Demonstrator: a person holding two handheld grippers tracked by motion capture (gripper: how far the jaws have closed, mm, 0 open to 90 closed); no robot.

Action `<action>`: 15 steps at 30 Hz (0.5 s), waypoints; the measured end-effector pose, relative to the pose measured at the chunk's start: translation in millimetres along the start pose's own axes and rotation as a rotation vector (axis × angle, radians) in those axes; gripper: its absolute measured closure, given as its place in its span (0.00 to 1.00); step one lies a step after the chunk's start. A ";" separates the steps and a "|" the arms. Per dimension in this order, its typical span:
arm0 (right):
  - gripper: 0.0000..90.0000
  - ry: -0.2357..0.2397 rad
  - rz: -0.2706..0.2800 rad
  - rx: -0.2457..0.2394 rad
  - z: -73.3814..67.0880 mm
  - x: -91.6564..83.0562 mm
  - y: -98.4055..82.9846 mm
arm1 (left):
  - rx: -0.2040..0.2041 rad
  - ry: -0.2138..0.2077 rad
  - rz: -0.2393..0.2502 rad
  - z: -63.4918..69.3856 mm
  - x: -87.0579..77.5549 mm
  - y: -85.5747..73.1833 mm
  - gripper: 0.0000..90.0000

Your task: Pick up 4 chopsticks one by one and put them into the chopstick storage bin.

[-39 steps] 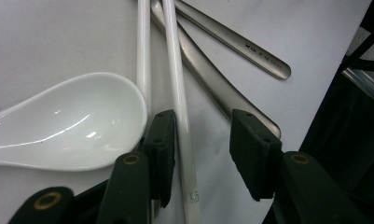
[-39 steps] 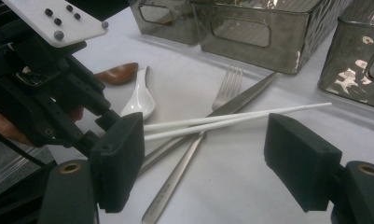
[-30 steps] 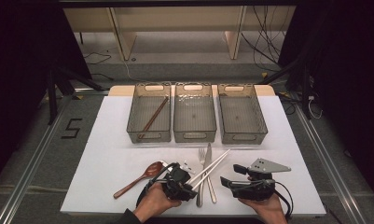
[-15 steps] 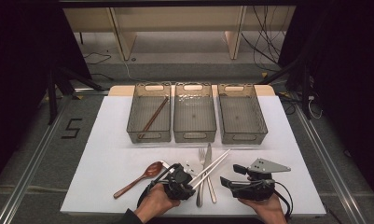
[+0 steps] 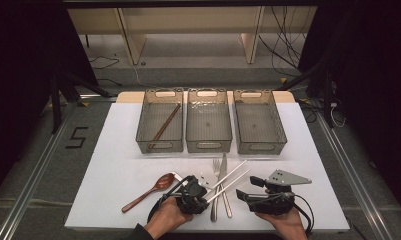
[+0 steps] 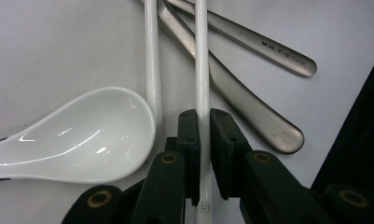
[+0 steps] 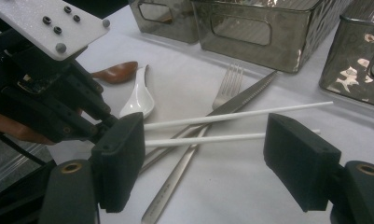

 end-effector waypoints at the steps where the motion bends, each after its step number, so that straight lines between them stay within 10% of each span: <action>1: 0.33 0.000 0.000 0.000 0.0 0.0 0.0 | 0.000 0.001 0.000 0.1 0.0 0.0 0.90; 15: 0.34 0.001 0.002 -0.001 0.4 -0.7 0.2 | 0.060 0.014 0.012 2.6 -0.5 -1.1 0.93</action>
Point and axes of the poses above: each handheld gripper's, and its own axes: x roughly forward along the jaws, y roughly out of its top, z roughly to its right, the point moved 1 cm from there along x, roughly forward along the jaws, and after that the axes turned 4 degrees about -y, right-handed, at the moved point
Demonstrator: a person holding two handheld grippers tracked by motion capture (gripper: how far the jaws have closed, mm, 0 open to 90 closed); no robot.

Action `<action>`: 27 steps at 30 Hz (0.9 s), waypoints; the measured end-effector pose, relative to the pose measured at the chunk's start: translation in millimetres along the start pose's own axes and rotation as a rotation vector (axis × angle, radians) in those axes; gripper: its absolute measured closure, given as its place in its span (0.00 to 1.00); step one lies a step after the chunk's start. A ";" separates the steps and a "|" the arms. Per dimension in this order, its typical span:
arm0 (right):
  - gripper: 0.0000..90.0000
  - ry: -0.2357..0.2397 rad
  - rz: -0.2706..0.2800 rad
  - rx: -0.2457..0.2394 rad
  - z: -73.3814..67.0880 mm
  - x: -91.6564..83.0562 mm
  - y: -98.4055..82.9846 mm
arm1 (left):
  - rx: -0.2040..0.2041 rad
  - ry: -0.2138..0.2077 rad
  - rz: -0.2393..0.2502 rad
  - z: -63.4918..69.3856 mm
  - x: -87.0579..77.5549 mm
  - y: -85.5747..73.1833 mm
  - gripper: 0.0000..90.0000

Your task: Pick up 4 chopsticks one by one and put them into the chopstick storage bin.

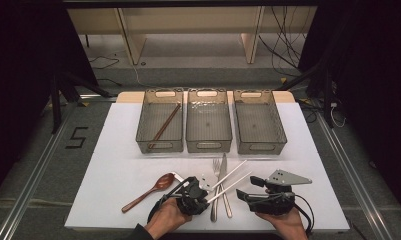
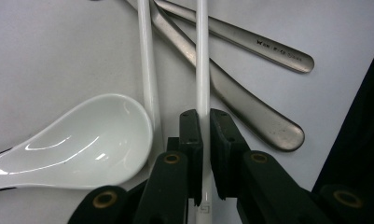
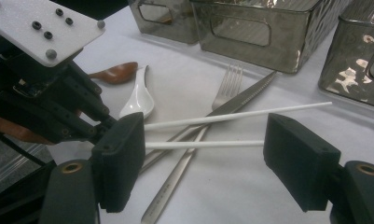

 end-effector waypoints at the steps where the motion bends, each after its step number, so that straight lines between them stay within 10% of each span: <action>1: 0.34 0.000 0.001 0.000 0.2 -0.1 0.0 | 0.004 -0.004 0.000 -0.3 -0.6 0.0 0.93; 15: 0.34 -0.006 0.015 0.004 1.3 -2.7 0.7 | -0.031 -0.037 0.099 -11.1 -26.3 5.9 0.93; 27: 0.34 -0.011 0.048 0.008 1.9 -6.4 1.1 | -0.135 0.006 0.251 -54.6 -72.7 5.6 0.93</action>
Point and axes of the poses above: each handheld gripper's, and its own axes: x roughly forward along the jaws, y roughly out of its top, z roughly to its right, the point moved 1 cm from there along x, roughly forward along the jaws, and after that the axes turned 4 degrees about -y, right-handed, at the moved point
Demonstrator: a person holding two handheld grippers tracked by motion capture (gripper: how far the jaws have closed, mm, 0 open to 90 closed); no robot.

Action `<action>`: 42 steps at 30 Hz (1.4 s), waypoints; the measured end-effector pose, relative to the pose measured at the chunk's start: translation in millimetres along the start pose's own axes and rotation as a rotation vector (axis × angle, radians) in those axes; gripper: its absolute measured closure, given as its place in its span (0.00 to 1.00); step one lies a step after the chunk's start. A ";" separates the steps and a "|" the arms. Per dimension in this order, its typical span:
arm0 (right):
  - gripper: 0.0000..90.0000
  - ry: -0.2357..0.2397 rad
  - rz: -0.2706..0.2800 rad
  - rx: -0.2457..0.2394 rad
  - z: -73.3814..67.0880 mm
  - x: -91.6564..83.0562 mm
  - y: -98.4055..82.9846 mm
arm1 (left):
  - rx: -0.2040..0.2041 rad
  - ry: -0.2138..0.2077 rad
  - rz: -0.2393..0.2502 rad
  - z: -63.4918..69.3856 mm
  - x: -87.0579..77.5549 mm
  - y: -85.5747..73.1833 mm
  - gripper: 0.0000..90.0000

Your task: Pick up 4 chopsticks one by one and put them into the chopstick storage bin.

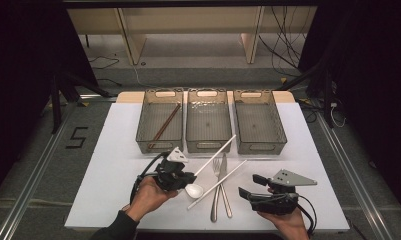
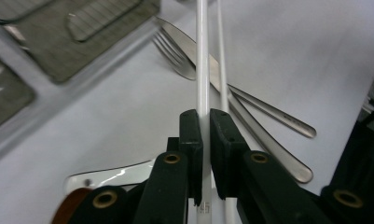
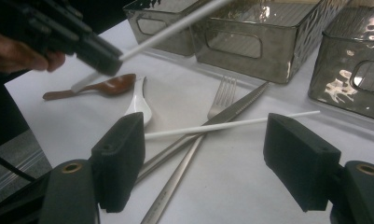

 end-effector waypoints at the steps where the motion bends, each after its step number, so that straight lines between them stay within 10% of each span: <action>1: 0.34 -0.001 -0.001 0.002 -0.1 -0.2 -0.1 | -0.006 0.006 0.008 -4.5 -3.5 0.7 0.93; 19: 0.33 0.002 -0.002 0.008 -0.3 -0.4 -1.3 | -0.102 0.149 0.109 -78.1 -44.9 17.5 0.93; 42: 0.33 0.008 -0.006 0.012 -0.3 0.0 -2.4 | -0.169 0.292 0.125 -157.3 -51.8 53.0 0.93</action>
Point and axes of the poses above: each handheld gripper's, and its own axes: x roughly forward along the jaws, y roughly out of its top, z roughly to its right, the point moved 1 cm from there along x, roughly forward along the jaws, and after that the axes turned 4 degrees about -y, right-handed, at the moved point
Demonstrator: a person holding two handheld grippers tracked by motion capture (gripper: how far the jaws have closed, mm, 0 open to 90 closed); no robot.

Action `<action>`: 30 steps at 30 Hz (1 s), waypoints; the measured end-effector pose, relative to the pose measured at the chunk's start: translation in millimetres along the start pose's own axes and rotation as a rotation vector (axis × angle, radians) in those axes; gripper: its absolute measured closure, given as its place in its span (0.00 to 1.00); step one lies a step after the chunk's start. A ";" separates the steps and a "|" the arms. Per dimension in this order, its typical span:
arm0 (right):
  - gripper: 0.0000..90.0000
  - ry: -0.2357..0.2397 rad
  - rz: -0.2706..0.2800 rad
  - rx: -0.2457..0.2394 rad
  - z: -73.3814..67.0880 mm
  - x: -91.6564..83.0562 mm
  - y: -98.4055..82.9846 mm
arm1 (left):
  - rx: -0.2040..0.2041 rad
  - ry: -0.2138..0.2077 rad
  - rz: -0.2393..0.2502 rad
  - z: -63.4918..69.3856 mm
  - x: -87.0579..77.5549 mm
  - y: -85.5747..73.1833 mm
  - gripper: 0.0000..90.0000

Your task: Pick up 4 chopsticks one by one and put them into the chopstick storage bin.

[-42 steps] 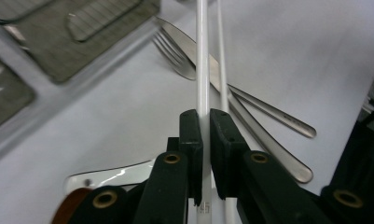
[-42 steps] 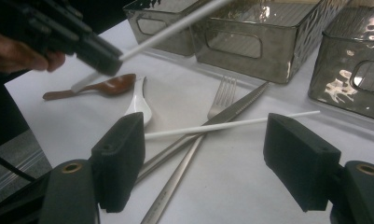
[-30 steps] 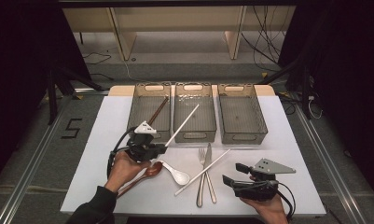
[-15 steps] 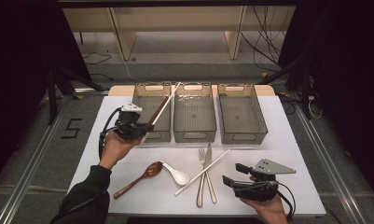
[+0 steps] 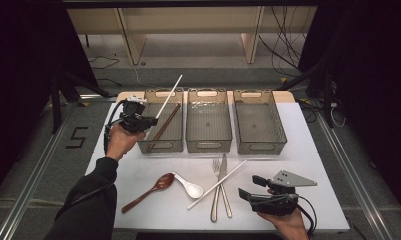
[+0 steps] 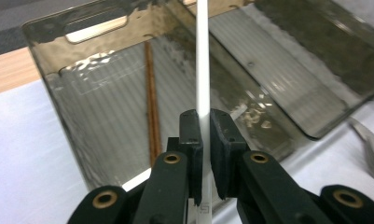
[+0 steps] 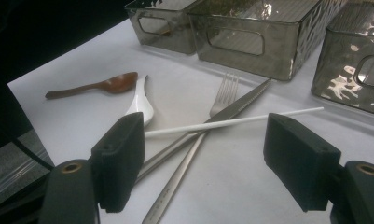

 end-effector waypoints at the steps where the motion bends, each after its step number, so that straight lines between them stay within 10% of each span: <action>1: 0.33 -0.001 0.000 0.002 0.0 -0.2 0.0 | -0.006 0.000 -0.007 -3.2 1.4 0.3 0.93; 30: 0.33 0.005 -0.004 0.000 -0.5 0.8 -0.6 | -0.085 0.033 -0.105 -30.6 38.5 -10.0 0.92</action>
Point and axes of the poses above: each handheld gripper's, and its own axes: x roughly forward along the jaws, y roughly out of its top, z roughly to its right, the point moved 1 cm from there along x, roughly forward along the jaws, and after that the axes turned 4 degrees about -y, right-handed, at the moved point
